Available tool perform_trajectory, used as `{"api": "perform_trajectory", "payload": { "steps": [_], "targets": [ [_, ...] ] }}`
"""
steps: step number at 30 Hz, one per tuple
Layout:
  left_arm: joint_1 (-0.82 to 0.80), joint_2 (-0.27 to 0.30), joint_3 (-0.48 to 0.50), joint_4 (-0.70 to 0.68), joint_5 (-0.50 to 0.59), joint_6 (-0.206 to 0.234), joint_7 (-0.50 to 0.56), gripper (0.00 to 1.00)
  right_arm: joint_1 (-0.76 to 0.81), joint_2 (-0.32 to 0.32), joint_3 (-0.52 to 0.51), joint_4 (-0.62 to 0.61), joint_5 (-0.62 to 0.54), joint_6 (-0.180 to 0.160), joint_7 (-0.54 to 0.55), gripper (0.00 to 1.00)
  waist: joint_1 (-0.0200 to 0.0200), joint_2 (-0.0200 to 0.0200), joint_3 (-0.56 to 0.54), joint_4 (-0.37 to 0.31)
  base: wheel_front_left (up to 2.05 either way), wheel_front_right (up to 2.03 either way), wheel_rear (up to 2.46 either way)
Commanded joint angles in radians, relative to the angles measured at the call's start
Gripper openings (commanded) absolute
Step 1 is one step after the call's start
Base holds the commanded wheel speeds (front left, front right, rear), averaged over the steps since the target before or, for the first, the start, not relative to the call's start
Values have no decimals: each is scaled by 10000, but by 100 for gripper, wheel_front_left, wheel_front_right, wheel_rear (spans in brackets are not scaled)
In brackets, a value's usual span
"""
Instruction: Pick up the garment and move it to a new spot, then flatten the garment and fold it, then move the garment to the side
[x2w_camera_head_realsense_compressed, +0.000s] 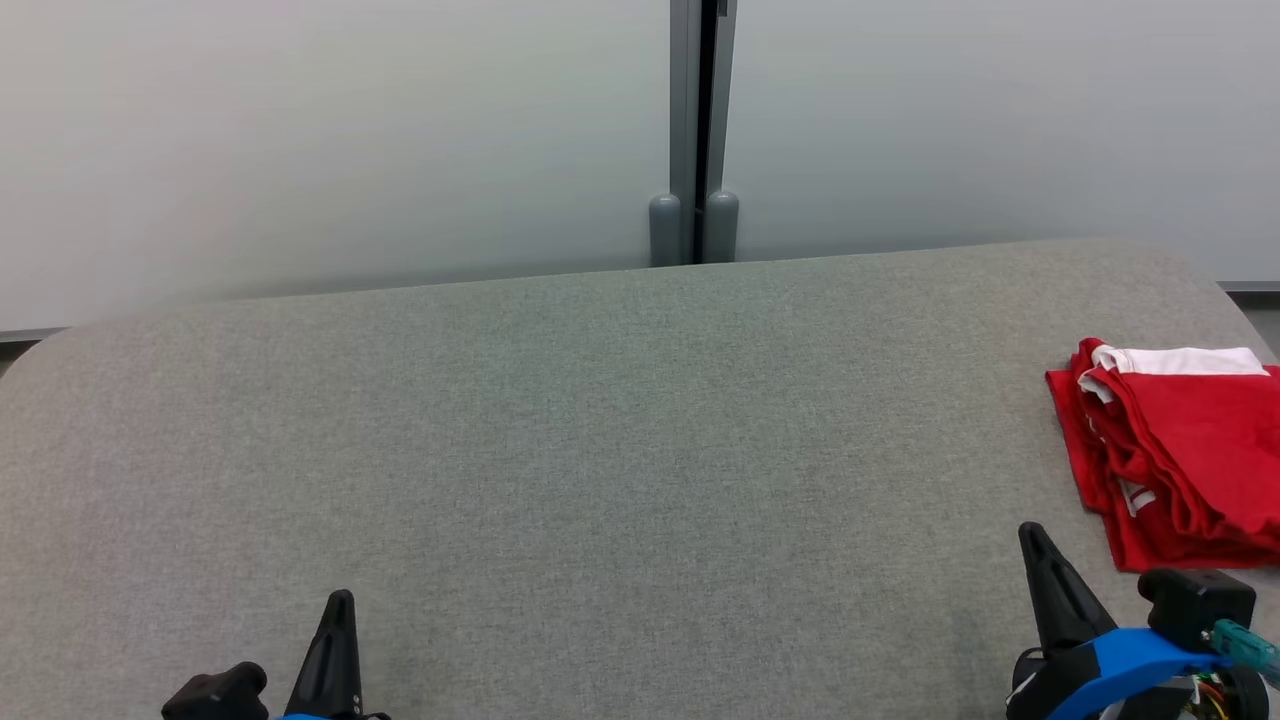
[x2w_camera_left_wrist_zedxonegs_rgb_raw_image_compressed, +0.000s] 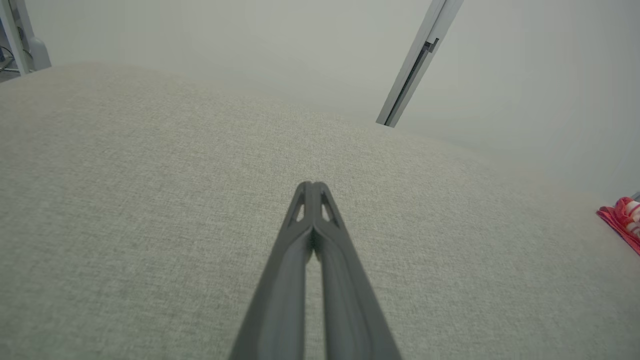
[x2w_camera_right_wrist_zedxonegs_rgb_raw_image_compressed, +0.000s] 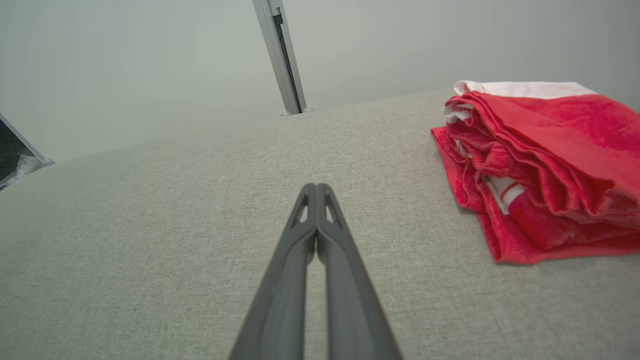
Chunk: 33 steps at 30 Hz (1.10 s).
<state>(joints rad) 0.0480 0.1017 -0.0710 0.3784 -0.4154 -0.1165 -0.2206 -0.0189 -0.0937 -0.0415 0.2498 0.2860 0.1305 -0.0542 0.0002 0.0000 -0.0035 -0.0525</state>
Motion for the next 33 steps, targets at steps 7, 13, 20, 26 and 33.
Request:
{"api": "perform_trajectory", "payload": {
  "steps": [7, 13, 20, 26, 33],
  "targets": [
    [-379, -10, 269, -320, -1314, -28, 340, 0, -254, 41, -107, -155, 1475, 2, 155, 0, -1, 0, 4, 31, 0, 0, 0],
    [-495, -52, 409, -416, -2244, -40, 599, 0, -316, 75, -155, -160, 2505, 2, 276, 0, -1, 0, 8, 58, 0, 0, 0],
    [-612, -102, 556, -518, -3248, -55, 879, 0, -384, 111, -211, -156, 3620, 2, 422, 0, -1, 0, 12, 89, 0, 0, 0],
    [-720, -140, 677, -600, -4051, -67, 1107, 0, -447, 139, -258, -151, 4502, 2, 534, 0, -1, 0, 15, 116, 0, 0, 0],
    [-820, -182, 815, -685, -4915, -74, 1351, 0, -508, 171, -311, -145, 5467, 3, 663, 0, -1, 0, 19, 146, 0, 0, 0]
  ]
}}
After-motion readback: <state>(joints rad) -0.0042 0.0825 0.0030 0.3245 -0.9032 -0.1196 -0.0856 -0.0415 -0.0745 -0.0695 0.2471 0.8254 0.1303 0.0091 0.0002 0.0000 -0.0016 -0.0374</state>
